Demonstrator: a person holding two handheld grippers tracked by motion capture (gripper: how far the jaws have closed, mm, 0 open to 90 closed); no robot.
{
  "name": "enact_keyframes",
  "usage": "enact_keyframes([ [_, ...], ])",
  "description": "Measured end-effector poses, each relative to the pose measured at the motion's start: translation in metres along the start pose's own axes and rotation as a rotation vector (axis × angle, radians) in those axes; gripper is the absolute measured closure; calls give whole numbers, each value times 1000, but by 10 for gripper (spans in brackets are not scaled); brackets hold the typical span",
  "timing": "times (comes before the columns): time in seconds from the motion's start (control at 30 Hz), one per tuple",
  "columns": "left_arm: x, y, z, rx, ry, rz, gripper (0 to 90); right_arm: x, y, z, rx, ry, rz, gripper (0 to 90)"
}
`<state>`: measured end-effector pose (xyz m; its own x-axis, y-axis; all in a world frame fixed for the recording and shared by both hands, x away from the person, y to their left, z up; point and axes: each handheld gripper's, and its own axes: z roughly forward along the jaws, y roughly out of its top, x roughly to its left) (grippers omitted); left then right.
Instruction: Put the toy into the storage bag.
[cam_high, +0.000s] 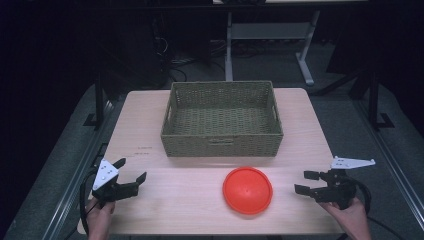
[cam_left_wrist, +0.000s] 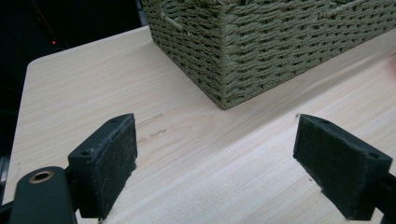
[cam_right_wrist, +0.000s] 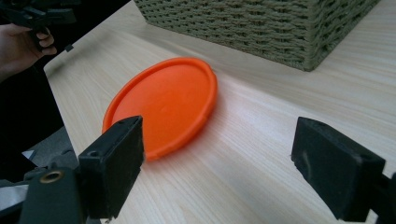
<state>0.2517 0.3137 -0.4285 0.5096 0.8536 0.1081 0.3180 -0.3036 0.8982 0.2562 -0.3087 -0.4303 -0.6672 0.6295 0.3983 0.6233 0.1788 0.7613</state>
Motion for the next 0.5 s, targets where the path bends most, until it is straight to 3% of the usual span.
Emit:
enact_keyframes([
  [0.33, 2, -1, 1, 5, 5, 0, 130, 8, 15, 8, 32, 19, -22, 163],
  [0.5, 2, -1, 1, 3, 1, -1, 130, 14, 27, 17, 63, 29, -59, 163],
])
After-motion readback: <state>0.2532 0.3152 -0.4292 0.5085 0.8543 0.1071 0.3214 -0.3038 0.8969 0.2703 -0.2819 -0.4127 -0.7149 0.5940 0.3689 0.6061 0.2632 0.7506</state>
